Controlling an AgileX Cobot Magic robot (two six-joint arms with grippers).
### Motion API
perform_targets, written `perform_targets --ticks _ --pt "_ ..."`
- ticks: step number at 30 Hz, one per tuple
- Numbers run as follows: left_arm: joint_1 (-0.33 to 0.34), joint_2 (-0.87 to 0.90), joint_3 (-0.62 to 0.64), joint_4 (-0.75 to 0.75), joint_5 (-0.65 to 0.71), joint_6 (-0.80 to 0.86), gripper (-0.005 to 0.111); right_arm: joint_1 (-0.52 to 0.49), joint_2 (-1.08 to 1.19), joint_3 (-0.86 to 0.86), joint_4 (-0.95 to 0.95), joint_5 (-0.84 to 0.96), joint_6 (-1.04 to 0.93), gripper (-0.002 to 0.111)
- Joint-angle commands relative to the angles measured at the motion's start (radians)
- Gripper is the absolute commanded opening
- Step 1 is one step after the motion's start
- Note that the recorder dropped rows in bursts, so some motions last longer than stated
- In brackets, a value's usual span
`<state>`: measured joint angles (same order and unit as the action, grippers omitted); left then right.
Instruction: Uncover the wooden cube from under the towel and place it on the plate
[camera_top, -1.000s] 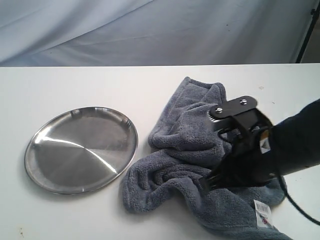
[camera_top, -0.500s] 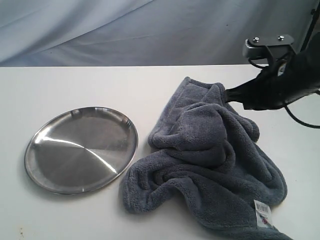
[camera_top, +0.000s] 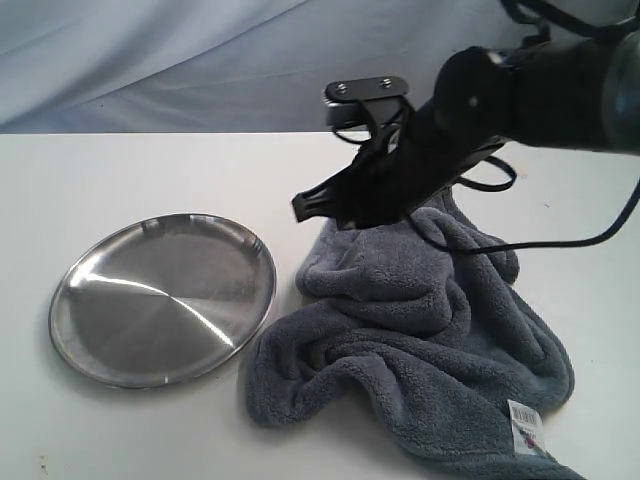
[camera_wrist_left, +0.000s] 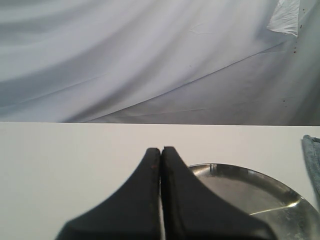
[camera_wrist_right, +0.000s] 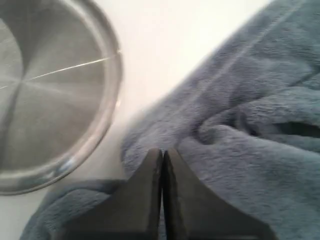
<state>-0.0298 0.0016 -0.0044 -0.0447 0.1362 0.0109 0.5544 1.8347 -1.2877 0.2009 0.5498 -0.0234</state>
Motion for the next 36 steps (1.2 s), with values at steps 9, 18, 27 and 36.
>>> perform_targets --ticks 9,18,27,36 --pt "0.002 -0.002 0.004 0.001 -0.001 -0.001 0.001 0.231 -0.049 0.065 0.012 0.117 -0.007 0.000" --pt "0.002 -0.002 0.004 0.001 -0.001 -0.003 0.001 0.270 -0.199 0.362 0.011 0.005 0.009 0.000" --pt "0.002 -0.002 0.004 0.001 -0.001 -0.003 0.001 0.126 -0.392 0.586 -0.025 -0.066 0.044 0.000" --pt "0.002 -0.002 0.004 0.001 -0.001 0.001 0.001 -0.148 -0.411 0.587 -0.082 -0.088 0.055 0.000"
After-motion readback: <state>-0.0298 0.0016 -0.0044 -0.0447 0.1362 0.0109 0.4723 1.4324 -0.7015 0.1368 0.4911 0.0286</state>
